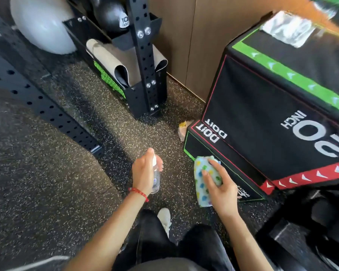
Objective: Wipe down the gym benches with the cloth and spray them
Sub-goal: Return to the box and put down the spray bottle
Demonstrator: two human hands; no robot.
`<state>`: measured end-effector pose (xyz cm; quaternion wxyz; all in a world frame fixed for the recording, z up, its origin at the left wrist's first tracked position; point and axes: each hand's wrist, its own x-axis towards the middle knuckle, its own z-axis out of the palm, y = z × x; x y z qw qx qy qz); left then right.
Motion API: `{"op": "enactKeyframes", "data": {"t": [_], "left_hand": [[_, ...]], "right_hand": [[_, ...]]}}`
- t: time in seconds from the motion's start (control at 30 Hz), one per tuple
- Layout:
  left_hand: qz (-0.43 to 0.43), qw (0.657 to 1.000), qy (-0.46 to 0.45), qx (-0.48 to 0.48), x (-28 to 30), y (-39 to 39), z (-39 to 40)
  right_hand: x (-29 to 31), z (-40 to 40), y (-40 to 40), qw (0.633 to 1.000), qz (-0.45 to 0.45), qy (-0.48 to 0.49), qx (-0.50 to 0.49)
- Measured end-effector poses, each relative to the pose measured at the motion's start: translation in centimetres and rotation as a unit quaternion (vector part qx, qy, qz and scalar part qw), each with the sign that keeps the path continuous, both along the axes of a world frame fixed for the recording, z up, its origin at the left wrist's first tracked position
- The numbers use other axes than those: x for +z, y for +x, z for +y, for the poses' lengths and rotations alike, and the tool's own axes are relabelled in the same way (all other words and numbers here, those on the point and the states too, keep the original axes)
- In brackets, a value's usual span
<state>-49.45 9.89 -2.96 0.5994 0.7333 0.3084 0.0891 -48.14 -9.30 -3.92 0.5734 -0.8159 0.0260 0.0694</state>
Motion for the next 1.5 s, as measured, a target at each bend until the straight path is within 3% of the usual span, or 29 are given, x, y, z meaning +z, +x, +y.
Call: {"op": "enactKeyframes", "data": {"t": [0.27,0.4,0.63,1.03,1.5], "left_hand": [[0.012,1.000,-0.013,-0.023,-0.1,11.9,-0.2],[0.008,0.999,0.012,-0.050,-0.3,17.8,-2.7],[-0.037,0.995,-0.030,-0.087,2.0,27.5,-7.8],[-0.181,0.951,-0.097,-0.230,9.0,40.9,-14.0],[-0.197,0.917,-0.132,-0.321,9.5,52.0,-17.3]], "right_hand": [[0.5,-0.3,10.0,0.998,-0.003,0.014,-0.063],[0.7,-2.1,15.4,0.996,-0.023,0.008,-0.088],[2.9,-6.6,23.2,0.989,-0.051,0.021,-0.135],[6.4,-10.3,32.8,0.962,-0.103,0.000,-0.252],[6.2,-10.6,41.0,0.922,-0.040,-0.060,-0.381]]}}
